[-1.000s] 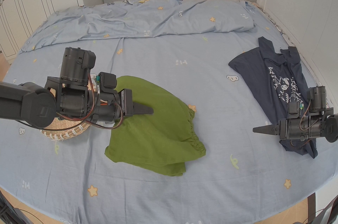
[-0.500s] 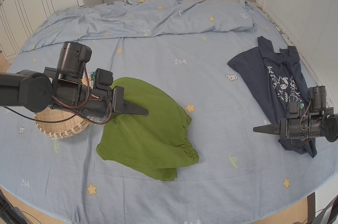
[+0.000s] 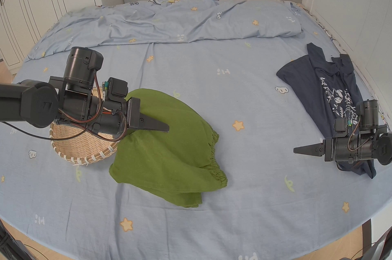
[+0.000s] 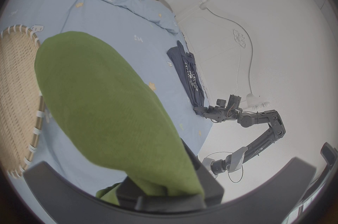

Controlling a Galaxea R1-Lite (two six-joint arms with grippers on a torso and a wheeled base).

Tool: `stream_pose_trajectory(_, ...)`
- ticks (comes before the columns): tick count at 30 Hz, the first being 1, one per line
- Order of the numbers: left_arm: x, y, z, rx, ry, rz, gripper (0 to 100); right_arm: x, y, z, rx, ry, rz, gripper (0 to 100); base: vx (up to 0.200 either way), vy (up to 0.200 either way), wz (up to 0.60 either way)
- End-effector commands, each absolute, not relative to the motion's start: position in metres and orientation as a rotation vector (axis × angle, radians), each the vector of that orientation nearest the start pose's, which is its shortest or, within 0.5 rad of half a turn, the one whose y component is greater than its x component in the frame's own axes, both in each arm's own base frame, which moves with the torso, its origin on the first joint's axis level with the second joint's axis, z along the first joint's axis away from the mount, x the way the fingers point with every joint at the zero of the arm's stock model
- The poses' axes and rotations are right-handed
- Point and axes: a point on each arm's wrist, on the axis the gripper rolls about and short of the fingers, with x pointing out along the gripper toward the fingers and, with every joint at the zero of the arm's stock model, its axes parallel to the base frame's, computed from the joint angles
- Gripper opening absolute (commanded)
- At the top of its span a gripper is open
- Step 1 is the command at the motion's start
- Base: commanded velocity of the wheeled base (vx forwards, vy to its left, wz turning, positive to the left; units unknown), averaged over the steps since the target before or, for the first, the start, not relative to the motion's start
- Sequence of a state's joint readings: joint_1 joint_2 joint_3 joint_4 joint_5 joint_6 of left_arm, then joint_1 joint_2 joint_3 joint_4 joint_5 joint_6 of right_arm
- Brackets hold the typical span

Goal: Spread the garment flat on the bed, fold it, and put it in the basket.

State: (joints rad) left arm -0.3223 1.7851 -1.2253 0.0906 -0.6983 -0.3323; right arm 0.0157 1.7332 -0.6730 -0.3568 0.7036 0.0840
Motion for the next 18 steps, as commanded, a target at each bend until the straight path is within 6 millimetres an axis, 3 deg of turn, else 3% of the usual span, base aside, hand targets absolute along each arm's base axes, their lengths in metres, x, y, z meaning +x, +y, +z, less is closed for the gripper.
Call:
stream_pose_trajectory(1,0.309,-0.121,0.212,-0.412,0.8,-0.882,0,0.273,0.019,0.119,0.317,0.7,0.664,100,0.0,0.0,0.0)
stream_pose_trajectory(6,0.317,-0.129,0.251,-0.393,0.756,-0.913,0,0.273,0.02,0.119,0.316,0.701,0.665,100,0.0,0.0,0.0)
stream_pose_trajectory(11,0.314,-0.122,0.262,-0.297,0.742,-0.928,0,0.273,0.019,0.12,0.316,0.696,0.661,100,0.0,0.0,0.0)
stream_pose_trajectory(13,0.315,-0.103,0.268,-0.266,0.698,-0.898,0,0.272,0.019,0.12,0.315,0.695,0.663,100,0.0,0.0,0.0)
stream_pose_trajectory(18,0.315,-0.075,0.282,-0.278,0.621,-0.85,0,0.272,0.02,0.12,0.313,0.695,0.665,100,0.0,0.0,0.0)
